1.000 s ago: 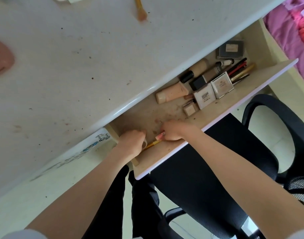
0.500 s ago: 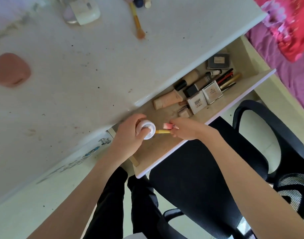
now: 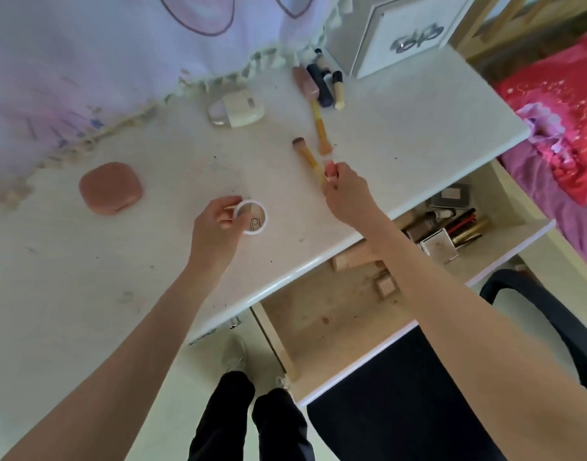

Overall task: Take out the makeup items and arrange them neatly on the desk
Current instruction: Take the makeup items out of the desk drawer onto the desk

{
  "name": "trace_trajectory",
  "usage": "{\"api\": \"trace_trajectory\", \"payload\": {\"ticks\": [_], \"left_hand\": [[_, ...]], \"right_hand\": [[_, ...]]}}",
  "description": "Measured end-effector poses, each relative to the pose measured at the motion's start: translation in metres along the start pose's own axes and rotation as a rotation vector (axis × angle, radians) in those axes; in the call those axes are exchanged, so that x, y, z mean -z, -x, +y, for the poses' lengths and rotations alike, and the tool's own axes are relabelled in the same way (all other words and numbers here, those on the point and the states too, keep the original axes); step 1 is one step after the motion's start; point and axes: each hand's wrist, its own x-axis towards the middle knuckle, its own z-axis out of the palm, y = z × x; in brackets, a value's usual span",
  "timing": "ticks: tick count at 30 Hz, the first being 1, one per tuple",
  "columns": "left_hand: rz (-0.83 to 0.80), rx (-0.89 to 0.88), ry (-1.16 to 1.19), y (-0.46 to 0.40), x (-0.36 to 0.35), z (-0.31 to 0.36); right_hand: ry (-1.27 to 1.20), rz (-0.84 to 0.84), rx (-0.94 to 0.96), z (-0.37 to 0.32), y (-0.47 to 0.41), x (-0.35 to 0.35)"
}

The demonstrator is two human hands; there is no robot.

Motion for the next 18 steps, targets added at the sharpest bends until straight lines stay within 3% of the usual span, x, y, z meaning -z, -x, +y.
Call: {"api": "trace_trajectory", "payload": {"ticks": [11,18], "left_hand": [[0.063,-0.077,-0.148,-0.034,0.047,-0.018],[0.029,-0.238,-0.409,-0.051,0.064,-0.019]], "right_hand": [[0.571,0.285,0.067,-0.048,-0.090,-0.032],[0.546,0.325,0.009,-0.064,-0.110,-0.033]]}}
